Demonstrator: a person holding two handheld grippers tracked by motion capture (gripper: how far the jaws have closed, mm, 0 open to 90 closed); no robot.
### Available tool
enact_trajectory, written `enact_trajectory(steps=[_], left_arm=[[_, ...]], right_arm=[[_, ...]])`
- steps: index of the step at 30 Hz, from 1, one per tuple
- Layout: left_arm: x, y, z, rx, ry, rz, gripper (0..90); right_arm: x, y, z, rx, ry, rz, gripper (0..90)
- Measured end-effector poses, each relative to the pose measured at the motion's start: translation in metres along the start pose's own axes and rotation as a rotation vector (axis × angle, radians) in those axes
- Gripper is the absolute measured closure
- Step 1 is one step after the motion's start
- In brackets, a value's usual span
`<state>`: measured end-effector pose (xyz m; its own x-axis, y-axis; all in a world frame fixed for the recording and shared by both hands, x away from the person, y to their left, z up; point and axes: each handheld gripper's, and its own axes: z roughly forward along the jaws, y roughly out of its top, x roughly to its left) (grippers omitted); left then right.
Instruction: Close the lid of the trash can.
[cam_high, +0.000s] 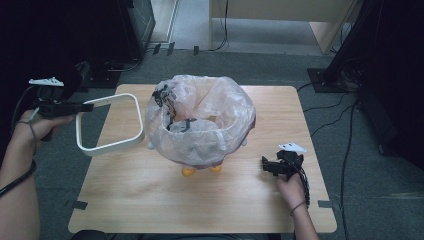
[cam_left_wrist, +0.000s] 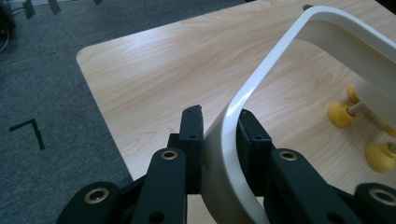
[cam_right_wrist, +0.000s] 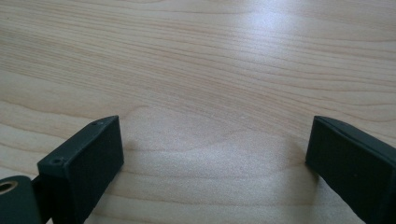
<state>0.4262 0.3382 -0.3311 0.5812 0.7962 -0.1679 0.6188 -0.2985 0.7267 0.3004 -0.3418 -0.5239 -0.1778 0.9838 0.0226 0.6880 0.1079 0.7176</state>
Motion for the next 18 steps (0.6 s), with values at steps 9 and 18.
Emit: enact_trajectory(steps=[9,18], left_arm=[[-0.004,0.02,-0.02,-0.02,-0.006,0.0,75.6],[-0.013,0.042,-0.037,-0.035,-0.002,-0.011,75.6]], right_arm=[[0.0,0.0,0.0,0.001,0.001,0.002,3.8],[0.0,0.0,0.0,0.0,-0.001,0.001,3.8]])
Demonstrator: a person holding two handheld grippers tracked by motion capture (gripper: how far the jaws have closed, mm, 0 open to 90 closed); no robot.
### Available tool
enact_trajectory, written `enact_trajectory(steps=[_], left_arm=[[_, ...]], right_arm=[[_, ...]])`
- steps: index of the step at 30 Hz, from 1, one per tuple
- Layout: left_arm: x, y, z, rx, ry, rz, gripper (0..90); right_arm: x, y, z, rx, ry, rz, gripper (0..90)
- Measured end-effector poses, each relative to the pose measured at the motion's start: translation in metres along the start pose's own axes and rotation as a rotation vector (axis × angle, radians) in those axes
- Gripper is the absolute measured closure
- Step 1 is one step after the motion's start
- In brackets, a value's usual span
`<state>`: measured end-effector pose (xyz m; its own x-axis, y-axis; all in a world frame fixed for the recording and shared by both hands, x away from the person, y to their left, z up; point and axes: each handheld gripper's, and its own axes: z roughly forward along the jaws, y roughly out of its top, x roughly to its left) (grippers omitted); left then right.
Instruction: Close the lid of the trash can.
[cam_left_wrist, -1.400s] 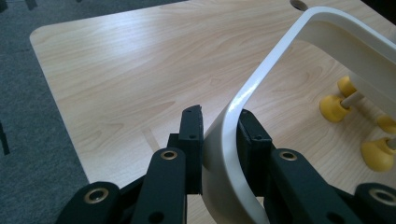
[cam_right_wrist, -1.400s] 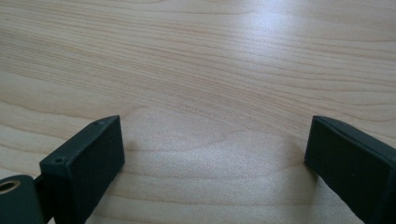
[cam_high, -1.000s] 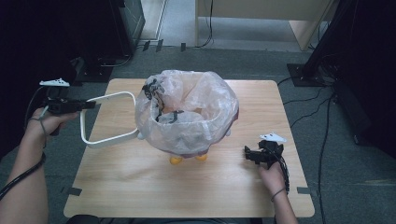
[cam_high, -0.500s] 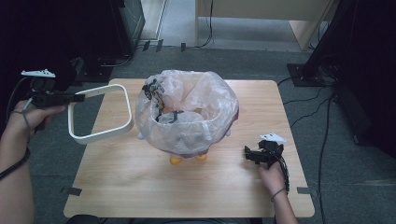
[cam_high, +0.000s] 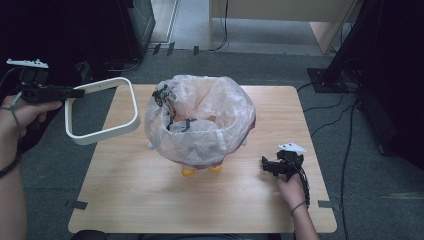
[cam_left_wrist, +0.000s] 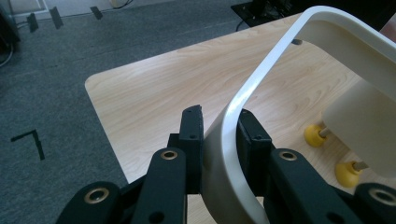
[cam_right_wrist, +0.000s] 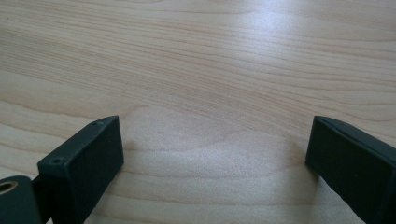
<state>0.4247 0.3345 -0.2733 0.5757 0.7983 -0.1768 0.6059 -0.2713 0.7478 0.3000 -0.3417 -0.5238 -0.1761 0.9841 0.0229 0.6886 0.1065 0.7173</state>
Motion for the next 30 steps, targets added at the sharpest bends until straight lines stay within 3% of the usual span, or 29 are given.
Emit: enact_trajectory(steps=[14,17,30], left_arm=[[-0.018,0.034,-0.018,-0.011,-0.036,-0.008,75.4],[-0.022,0.042,-0.022,-0.009,-0.025,-0.01,75.5],[-0.049,0.078,-0.024,0.005,-0.02,0.04,75.5]], right_arm=[[0.0,0.0,0.0,0.0,0.001,0.001,3.4],[0.0,0.0,0.0,0.0,0.001,0.001,3.4],[0.001,-0.001,0.0,0.0,0.0,0.002,3.4]])
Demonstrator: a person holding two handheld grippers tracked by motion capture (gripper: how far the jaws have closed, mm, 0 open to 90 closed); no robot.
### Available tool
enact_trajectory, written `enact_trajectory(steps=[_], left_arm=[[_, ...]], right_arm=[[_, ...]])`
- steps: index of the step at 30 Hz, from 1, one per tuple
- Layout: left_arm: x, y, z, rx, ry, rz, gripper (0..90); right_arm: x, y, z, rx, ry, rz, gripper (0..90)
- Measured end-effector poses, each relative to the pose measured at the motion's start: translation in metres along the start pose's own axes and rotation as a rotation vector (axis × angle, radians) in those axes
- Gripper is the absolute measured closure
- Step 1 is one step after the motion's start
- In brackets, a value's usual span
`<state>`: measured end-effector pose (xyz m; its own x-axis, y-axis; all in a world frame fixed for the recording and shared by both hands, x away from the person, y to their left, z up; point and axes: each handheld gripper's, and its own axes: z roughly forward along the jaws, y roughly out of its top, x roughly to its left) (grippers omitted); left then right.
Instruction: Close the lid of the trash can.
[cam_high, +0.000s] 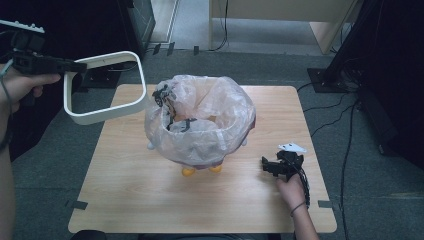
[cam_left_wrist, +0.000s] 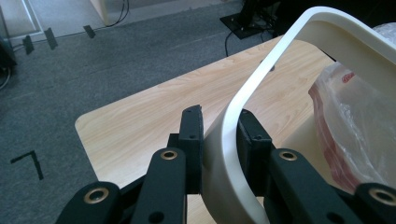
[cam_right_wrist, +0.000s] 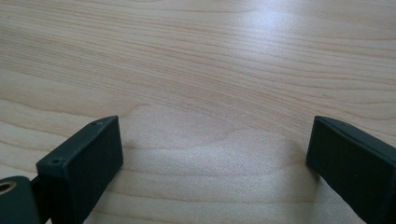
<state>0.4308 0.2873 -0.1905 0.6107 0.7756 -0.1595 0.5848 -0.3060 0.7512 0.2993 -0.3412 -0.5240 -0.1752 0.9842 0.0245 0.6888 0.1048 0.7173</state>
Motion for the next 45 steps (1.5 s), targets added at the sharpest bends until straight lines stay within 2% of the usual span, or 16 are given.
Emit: enact_trajectory(steps=[8,13,17,22,24,38,45], left_arm=[[-0.018,0.021,0.01,0.003,-0.012,0.011,75.5],[-0.03,0.035,0.016,0.003,-0.021,0.031,75.5],[-0.037,0.042,0.02,0.005,-0.026,0.036,75.6],[-0.049,0.051,0.029,0.026,-0.028,0.057,75.6],[-0.056,0.056,0.036,0.028,-0.044,0.058,75.6],[-0.085,0.066,0.072,0.028,-0.113,0.075,75.6],[-0.097,0.068,0.084,0.031,-0.136,0.072,75.6]], right_arm=[[0.0,0.0,0.0,0.0,0.0,0.0,3.4],[0.0,0.0,0.0,0.001,0.0,-0.001,3.4],[0.0,0.0,0.0,0.0,-0.001,-0.001,3.4],[0.0,0.0,0.0,0.001,0.0,-0.001,3.4],[0.0,0.0,0.0,0.001,0.0,0.0,3.4],[0.0,0.0,0.0,0.0,-0.001,-0.001,3.4],[0.0,0.0,0.0,0.001,0.0,0.0,3.4]])
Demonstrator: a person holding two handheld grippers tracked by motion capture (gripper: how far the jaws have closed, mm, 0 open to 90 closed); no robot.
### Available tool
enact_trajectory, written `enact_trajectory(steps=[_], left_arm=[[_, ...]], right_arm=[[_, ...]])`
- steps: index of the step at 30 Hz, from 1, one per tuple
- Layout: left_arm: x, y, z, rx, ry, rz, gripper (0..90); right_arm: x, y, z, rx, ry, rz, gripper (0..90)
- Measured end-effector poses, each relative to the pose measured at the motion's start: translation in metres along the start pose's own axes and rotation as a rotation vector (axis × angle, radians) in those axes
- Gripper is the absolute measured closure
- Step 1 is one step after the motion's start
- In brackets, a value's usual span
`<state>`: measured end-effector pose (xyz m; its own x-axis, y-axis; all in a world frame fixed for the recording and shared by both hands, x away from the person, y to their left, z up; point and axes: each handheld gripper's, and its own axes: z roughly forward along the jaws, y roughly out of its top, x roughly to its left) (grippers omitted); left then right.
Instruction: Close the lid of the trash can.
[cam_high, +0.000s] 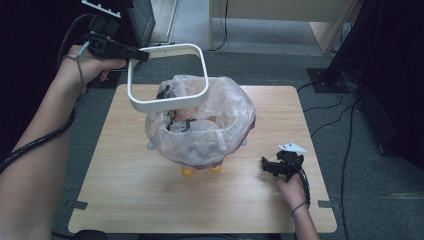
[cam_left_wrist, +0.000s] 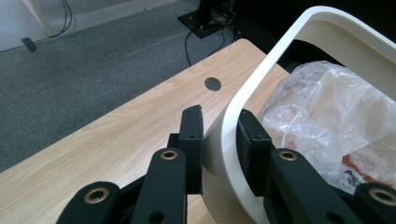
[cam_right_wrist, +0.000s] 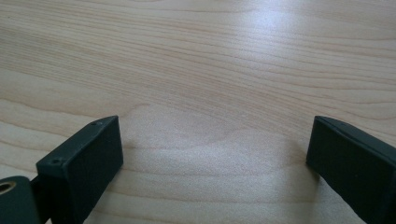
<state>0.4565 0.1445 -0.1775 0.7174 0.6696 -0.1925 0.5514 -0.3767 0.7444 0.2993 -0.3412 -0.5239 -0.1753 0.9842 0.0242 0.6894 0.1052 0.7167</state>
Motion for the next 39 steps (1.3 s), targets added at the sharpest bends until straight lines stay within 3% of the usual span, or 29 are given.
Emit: enact_trajectory(steps=[6,11,23,34,39], left_arm=[[-0.011,0.004,0.011,0.001,-0.025,0.005,75.6],[-0.021,0.005,0.026,-0.001,-0.072,0.011,75.6],[-0.05,0.008,0.053,0.022,-0.12,0.041,75.6],[-0.082,0.015,0.061,0.031,-0.127,0.087,75.5],[-0.084,0.009,0.064,0.042,-0.102,0.105,75.5]], right_arm=[[0.0,0.0,0.0,0.0,0.0,0.0,3.4],[0.0,0.0,0.0,0.0,0.0,0.0,3.4],[0.0,0.0,0.0,0.0,0.0,0.0,3.4],[0.0,0.0,0.0,-0.002,0.0,-0.001,3.4],[0.001,0.0,0.0,-0.001,-0.002,0.003,3.4]])
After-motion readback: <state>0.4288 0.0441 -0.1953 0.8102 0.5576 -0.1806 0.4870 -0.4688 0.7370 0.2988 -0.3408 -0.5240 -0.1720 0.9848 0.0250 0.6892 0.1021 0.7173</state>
